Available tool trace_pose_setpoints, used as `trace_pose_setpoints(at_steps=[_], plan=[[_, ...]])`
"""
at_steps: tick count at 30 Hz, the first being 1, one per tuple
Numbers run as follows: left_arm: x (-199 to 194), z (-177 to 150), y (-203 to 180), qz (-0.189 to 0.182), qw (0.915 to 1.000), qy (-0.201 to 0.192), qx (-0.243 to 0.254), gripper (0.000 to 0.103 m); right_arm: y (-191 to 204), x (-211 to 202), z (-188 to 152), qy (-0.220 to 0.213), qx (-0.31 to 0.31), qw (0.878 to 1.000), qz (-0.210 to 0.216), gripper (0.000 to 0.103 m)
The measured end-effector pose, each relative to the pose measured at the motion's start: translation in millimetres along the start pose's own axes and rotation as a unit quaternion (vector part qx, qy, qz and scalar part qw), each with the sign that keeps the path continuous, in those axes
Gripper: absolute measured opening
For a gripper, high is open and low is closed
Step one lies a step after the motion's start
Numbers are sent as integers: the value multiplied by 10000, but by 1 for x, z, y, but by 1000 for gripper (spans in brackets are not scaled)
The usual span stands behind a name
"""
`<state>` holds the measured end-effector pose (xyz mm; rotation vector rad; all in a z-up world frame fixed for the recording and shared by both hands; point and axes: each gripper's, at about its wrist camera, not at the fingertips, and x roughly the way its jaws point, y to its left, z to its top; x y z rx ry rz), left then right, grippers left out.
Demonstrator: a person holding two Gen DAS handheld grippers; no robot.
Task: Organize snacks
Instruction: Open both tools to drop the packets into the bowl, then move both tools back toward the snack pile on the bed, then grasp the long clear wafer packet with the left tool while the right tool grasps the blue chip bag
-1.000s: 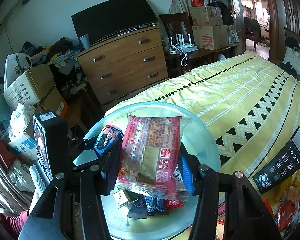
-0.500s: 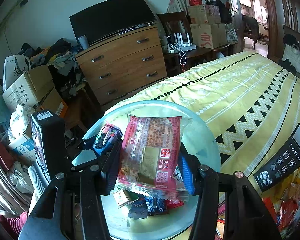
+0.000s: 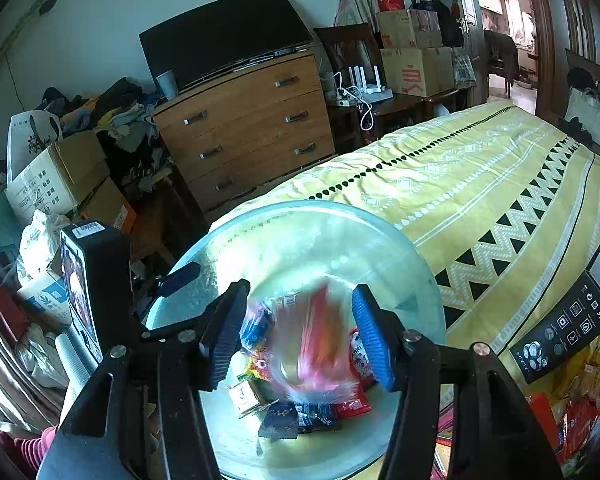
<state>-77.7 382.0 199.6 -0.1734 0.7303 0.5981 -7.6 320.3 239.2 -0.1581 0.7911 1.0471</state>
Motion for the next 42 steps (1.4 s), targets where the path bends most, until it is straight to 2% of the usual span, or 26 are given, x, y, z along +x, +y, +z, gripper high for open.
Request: trace_pose_setpoints(at_steps=[12, 16, 19, 21, 22, 25, 26, 27, 28, 30, 31, 33, 34, 36, 38, 42], plan=[[-3, 0, 1, -6, 10000, -25, -22, 74, 3, -11, -3, -146, 35, 9999, 2, 67], [-24, 0, -5, -406, 9988, -272, -3, 74, -1, -39, -27, -445, 152, 9989, 6, 67], [-56, -2, -34, -907, 9934, -629, 305, 74, -11, -77, -78, -742, 228, 9964, -333, 69], [-85, -7, -67, -1383, 9843, -867, 675, 75, -27, -100, -117, -791, 482, 9938, -616, 78], [-98, -10, -82, -1604, 9789, -956, 829, 78, -36, -110, -136, -784, 657, 9923, -705, 79], [-140, -30, -139, -2530, 9511, -1120, 1371, 91, -76, -144, -206, -622, 1448, 9812, -1118, 79], [-151, -39, -159, -2827, 9397, -1121, 1566, 92, -91, -156, -232, -542, 1716, 9753, -1283, 79], [-160, -53, -187, -3225, 9236, -1027, 1800, 94, -103, -166, -253, -441, 1935, 9695, -1435, 79], [-161, -62, -206, -3514, 9119, -868, 1933, 94, -116, -177, -275, -335, 2169, 9625, -1597, 79], [-149, -87, -254, -3965, 8921, -348, 2140, 94, -141, -202, -316, -238, 2670, 9456, -1842, 79], [-139, -95, -270, -4082, 8861, -166, 2188, 93, -153, -217, -338, -249, 2943, 9355, -1937, 79], [-105, -120, -313, -4128, 8794, 244, 2357, 91, -168, -238, -368, -258, 3210, 9231, -2102, 79], [-91, -131, -330, -4096, 8776, 411, 2457, 86, -175, -247, -381, -266, 3337, 9171, -2163, 79], [-56, -152, -365, -3909, 8771, 750, 2687, 81, -189, -261, -400, -292, 3548, 9080, -2208, 79], [-37, -164, -386, -3763, 8789, 783, 2824, 81, -201, -272, -413, -341, 3685, 9015, -2244, 79], [-21, -184, -416, -3576, 8764, 621, 3165, 82, -219, -282, -430, -411, 3829, 8949, -2254, 79]])
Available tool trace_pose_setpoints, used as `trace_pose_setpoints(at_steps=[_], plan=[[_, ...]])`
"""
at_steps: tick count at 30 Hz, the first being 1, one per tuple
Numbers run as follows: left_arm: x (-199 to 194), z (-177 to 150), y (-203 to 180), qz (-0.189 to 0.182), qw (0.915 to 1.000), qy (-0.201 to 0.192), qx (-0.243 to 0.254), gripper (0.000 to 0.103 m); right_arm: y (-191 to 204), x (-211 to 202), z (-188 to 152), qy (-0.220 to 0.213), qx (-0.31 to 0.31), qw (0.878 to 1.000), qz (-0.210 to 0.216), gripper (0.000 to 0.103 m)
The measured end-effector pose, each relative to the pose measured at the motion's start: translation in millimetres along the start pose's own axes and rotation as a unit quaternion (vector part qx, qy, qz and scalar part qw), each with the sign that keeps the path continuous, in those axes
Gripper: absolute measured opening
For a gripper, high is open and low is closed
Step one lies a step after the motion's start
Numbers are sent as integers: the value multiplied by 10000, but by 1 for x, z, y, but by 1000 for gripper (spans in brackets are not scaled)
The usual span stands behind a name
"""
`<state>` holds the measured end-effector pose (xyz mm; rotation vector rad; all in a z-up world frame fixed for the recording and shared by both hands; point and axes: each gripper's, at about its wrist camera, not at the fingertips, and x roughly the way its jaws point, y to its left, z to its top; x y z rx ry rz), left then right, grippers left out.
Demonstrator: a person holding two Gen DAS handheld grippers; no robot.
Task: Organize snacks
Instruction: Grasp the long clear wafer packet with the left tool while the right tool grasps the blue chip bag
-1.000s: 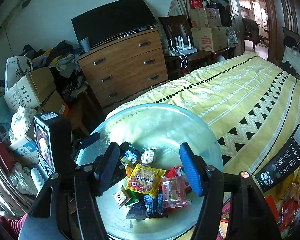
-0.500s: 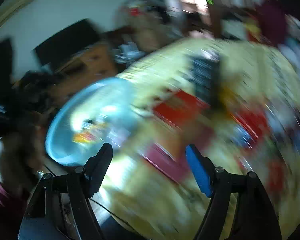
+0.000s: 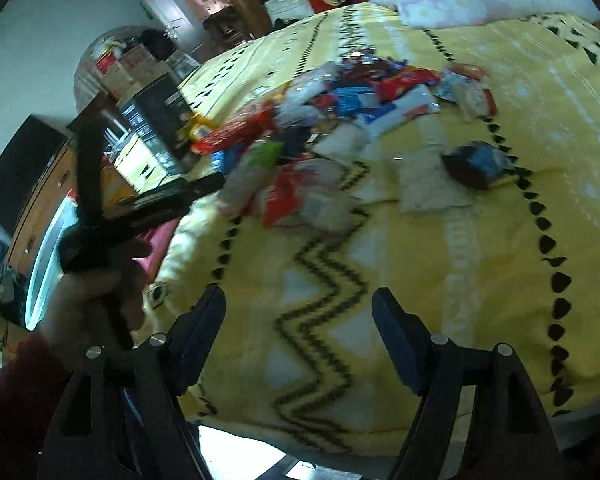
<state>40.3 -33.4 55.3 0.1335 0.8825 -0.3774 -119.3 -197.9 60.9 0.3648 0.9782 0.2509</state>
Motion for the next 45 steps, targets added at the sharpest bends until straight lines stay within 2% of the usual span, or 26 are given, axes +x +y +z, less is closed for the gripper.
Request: trace_pose_setpoints(at_steps=[5, 6, 7, 9, 14, 17, 22, 26, 29, 32, 34, 37, 40, 41, 42, 43, 45], plan=[[25, -2, -6, 523, 9981, 7, 337, 80, -22, 4, 2, -37, 139, 9999, 42, 79], [26, -4, -4, 559, 9980, 0, 305, 65, -25, 4, 3, -53, 147, 9999, 42, 79], [24, -5, -1, 467, 9986, 47, 234, 42, -26, 5, 3, -61, 158, 9998, 42, 79], [19, -5, 4, 513, 9986, 67, 57, 39, -32, 7, 4, -94, 217, 9997, 33, 79], [-15, -18, 11, 372, 9992, -78, -104, 38, -48, 4, 10, -220, 397, 9990, -45, 79], [-26, -30, 14, 275, 9994, 6, -219, 38, -66, 1, 21, -256, 485, 9979, -357, 79], [-36, -37, 15, -34, 9989, 187, -427, 38, -99, 24, 55, 192, 453, 9944, -932, 79], [-41, -30, 13, -276, 9984, 167, -470, 38, -110, 38, 95, 612, -202, 9910, -1170, 81], [-41, -26, 15, -443, 9972, 154, -576, 38, -119, 55, 119, 1104, -696, 9866, -978, 90], [-42, -23, 15, -554, 9966, 163, -594, 37, -126, 78, 128, 1496, -1234, 9771, -876, 90], [-42, -21, 15, -638, 9959, 165, -620, 36, -131, 90, 131, 1701, -1395, 9733, -658, 90], [-43, -19, 11, -653, 9963, 119, -543, 36, -139, 104, 132, 1831, -1468, 9705, -547, 90], [-37, -23, 8, -523, 9976, 216, -403, 36, -148, 110, 130, 1734, -1301, 9753, -426, 89], [-34, -25, 9, -546, 9973, 294, -396, 36, -150, 107, 129, 1630, -1252, 9777, -433, 84], [-31, -30, 10, -599, 9966, 366, -425, 39, -151, 102, 128, 1498, -1160, 9809, -438, 71], [-29, -33, 12, -601, 9962, 424, -457, 42, -151, 96, 127, 1379, -1079, 9834, -481, 70], [-24, -40, 12, -534, 9960, 497, -516, 46, -147, 84, 124, 1175, -1014, 9857, -663, 60]])
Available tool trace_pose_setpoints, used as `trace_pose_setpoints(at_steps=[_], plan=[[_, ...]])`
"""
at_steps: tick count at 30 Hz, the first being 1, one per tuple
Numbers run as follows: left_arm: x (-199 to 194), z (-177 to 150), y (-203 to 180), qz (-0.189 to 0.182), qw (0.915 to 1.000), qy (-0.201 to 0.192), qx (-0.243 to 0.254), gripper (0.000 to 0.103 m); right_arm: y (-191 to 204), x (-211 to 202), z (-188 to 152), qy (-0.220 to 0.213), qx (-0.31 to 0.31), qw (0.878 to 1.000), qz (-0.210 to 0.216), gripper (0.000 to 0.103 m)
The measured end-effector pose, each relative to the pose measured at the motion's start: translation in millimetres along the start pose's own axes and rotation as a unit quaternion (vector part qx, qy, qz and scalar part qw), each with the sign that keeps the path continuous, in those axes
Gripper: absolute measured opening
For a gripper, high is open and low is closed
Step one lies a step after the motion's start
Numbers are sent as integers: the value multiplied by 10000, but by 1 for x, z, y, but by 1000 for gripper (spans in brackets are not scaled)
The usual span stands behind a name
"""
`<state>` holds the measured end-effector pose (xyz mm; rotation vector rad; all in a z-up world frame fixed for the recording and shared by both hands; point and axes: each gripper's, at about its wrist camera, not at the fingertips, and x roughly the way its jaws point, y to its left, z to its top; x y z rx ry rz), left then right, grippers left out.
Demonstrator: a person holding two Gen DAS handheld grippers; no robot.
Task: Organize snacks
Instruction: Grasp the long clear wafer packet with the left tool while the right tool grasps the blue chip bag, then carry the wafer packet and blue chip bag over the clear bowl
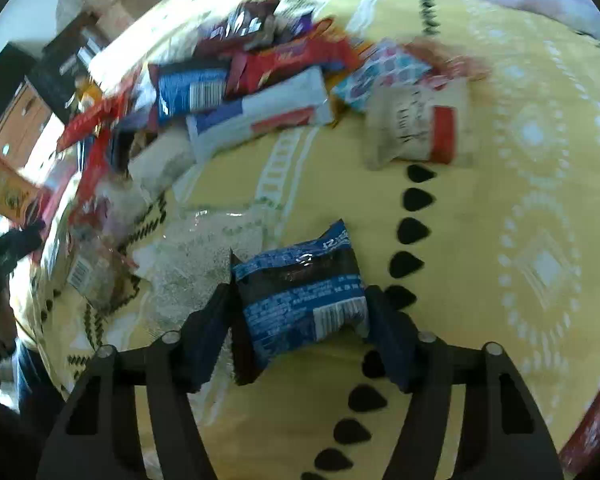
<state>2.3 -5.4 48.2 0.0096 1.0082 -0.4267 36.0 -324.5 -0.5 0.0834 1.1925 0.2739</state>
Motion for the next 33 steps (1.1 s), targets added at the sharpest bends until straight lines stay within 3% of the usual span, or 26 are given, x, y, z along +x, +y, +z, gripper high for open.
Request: trace_pose_setpoints(at_steps=[4, 10, 14, 18, 20, 21, 22, 26, 33], plan=[[12, -3, -2, 192, 9998, -95, -57, 47, 2, -30, -13, -423, 397, 9982, -133, 59], [30, -10, -14, 597, 9978, -108, 263, 51, 21, -73, -35, -1096, 888, 9900, -25, 59], [35, -16, -16, 653, 9974, -80, 291, 50, 39, -81, -47, -1250, 1061, 9864, 105, 59], [33, -17, -16, 597, 9979, -85, 235, 55, 52, -83, -53, -1298, 1069, 9855, 230, 59], [33, -17, -13, 532, 9985, -99, 127, 52, 58, -80, -54, -1317, 1094, 9848, 298, 59], [33, -17, -12, 537, 9985, -114, 80, 33, 61, -78, -55, -1325, 1089, 9847, 308, 59], [33, -17, -10, 475, 9988, -104, 20, 30, 63, -77, -55, -1335, 1083, 9846, 303, 59], [20, -15, -10, 397, 9989, -224, -87, 27, 71, -78, -53, -1450, 1056, 9833, 300, 59], [-54, 13, -7, 469, 9932, -1052, -190, 26, 99, -108, -37, -1890, 797, 9783, 289, 59]])
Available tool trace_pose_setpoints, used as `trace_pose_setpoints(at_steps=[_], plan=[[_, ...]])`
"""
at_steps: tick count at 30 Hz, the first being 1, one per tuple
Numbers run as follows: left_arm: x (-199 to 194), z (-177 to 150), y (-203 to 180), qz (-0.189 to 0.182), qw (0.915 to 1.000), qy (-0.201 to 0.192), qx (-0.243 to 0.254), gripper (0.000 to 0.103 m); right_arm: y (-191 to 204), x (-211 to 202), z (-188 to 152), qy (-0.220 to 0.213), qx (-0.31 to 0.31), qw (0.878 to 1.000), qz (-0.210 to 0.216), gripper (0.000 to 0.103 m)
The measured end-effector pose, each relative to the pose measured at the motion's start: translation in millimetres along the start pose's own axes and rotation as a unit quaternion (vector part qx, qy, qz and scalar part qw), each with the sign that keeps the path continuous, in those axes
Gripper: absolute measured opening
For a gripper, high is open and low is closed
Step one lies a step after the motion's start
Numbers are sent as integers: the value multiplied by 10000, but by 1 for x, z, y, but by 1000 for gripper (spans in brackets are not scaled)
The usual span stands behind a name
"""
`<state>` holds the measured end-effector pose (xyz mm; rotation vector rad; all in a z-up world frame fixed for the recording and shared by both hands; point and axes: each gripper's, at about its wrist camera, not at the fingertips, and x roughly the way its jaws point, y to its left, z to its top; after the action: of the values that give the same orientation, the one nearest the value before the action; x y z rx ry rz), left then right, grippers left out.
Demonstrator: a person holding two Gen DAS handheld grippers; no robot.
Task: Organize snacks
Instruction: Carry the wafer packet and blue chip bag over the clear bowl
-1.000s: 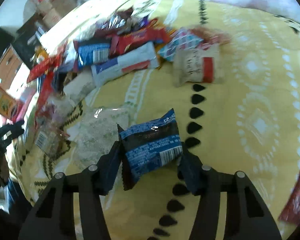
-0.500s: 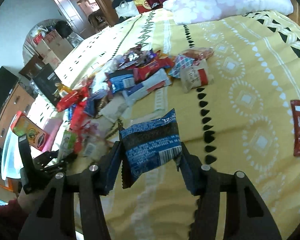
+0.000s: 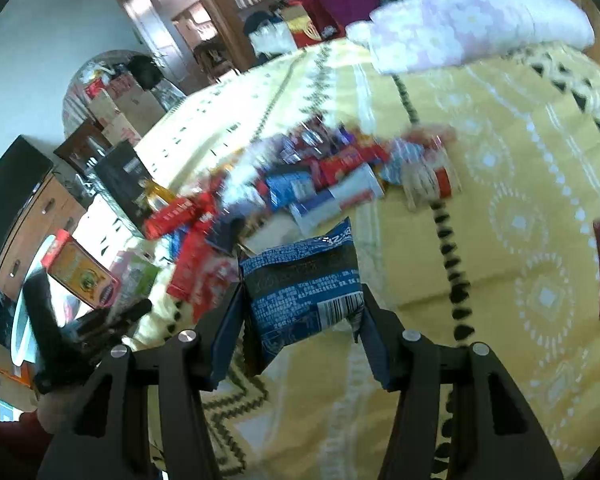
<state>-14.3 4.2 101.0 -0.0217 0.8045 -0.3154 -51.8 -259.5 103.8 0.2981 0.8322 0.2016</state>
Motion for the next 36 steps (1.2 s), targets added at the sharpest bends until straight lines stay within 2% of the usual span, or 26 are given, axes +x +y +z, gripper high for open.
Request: trace_pose_setpoints(at_steps=[5, 7, 10, 15, 17, 18, 22, 26, 30, 36], plan=[[-62, 32, 25, 299, 9970, -695, -158, 25, 43, -16, 24, -310, -282, 9988, 254, 58], [-88, 43, 41, 554, 9939, -926, -219, 25, 71, -20, 34, -412, -503, 9971, 402, 58], [-124, 51, 69, 987, 9868, -1228, -370, 25, 124, -23, 52, -544, -891, 9918, 735, 58], [-179, 55, 142, 1842, 9666, -1523, -930, 25, 233, -22, 76, -673, -1546, 9745, 1480, 58], [-193, 50, 165, 2155, 9569, -1570, -1151, 25, 275, -17, 82, -664, -1758, 9666, 1742, 58], [-204, 46, 184, 2417, 9483, -1606, -1284, 25, 300, -13, 84, -644, -1891, 9619, 1866, 58], [-227, 30, 231, 3091, 9217, -1615, -1697, 25, 389, 4, 82, -430, -2337, 9421, 2368, 58], [-229, 14, 274, 3509, 9023, -1393, -2081, 25, 460, 22, 69, -112, -2660, 9256, 2691, 58], [-224, 1, 296, 3627, 8947, -1185, -2320, 25, 514, 43, 56, 227, -2911, 9125, 2864, 58], [-219, -5, 303, 3641, 8951, -1057, -2346, 25, 553, 69, 33, 559, -3163, 9017, 2893, 58]])
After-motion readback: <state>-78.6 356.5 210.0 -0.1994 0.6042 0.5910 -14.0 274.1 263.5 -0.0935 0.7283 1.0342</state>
